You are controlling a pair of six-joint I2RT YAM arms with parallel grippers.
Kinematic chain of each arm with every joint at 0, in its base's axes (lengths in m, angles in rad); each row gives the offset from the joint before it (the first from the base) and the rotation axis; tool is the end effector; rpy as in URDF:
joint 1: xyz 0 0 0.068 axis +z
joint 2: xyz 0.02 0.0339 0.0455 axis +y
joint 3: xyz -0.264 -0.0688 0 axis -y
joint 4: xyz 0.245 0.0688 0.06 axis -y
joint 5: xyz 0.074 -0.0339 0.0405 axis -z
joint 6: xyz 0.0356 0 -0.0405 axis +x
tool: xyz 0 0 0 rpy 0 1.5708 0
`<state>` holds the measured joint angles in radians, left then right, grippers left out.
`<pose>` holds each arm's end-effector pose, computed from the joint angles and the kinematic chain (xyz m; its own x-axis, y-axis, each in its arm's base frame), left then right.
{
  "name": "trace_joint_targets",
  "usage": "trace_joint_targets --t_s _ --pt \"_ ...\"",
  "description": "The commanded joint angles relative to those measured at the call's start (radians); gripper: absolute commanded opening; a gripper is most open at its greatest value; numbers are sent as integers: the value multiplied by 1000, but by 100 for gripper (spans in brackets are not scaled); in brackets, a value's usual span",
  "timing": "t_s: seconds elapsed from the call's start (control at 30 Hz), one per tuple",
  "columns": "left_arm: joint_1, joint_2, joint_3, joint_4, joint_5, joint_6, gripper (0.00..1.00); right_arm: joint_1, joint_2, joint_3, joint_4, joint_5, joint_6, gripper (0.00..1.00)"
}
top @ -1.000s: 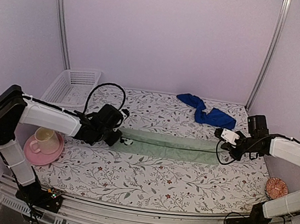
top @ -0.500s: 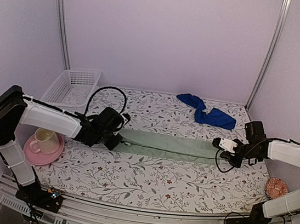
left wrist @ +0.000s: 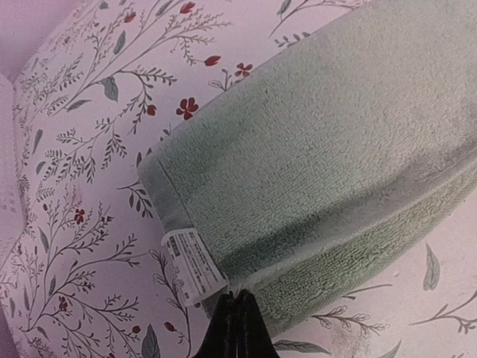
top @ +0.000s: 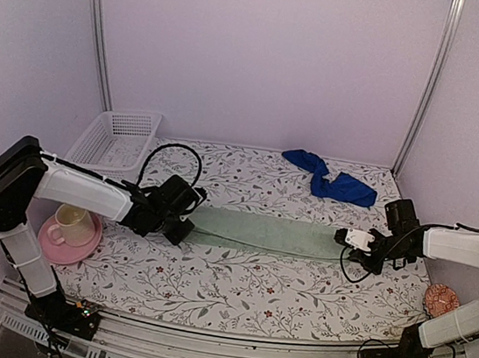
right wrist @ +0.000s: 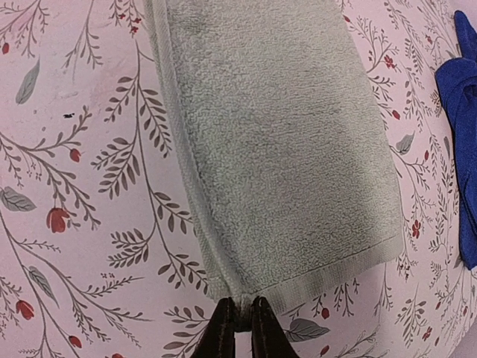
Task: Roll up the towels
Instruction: Fold the towel at the center of the board.
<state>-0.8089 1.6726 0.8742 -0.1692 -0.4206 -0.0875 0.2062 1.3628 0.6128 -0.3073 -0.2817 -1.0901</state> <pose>0.2322 -0.2224 0.1548 -0.6100 0.5239 -0.5945 0.4490 0.8467 0.2854 0.2317 0.0586 0.1545 -0.1013 -0.8914 -0.4418 -0.9087 0.2637 -0.3236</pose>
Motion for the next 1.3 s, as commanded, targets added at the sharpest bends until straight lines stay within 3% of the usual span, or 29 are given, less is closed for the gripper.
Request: trace_joint_targets --t_s 0.0,0.27,0.33,0.53,0.67,0.77,0.83,0.93,1.03,1.27 --pt "-10 36 23 -39 27 -20 0 18 10 -2 10 23 5 14" --pt "-12 15 13 -36 80 -15 0 19 17 19 16 57 20 14" --pt "-12 2 9 -43 92 -16 0 20 15 16 13 68 16 18" --pt "-13 -33 -5 -49 101 -15 12 19 -6 13 2 92 6 40" --pt "-13 -54 -13 -54 114 -18 16 19 -22 39 -27 90 26 46" --pt "-12 -72 -19 -59 120 -20 32 20 -32 58 -47 90 47 54" --pt "-12 -88 -24 -60 115 -22 51 20 -39 74 -62 91 61 62" --pt "-11 -116 -34 -50 125 -26 69 19 -53 101 -84 89 96 70" --pt "-9 -143 -44 -19 118 -31 94 19 -49 164 -122 82 187 82" --pt "11 -108 -9 25 16 -63 97 6 75 359 -273 -57 544 84"
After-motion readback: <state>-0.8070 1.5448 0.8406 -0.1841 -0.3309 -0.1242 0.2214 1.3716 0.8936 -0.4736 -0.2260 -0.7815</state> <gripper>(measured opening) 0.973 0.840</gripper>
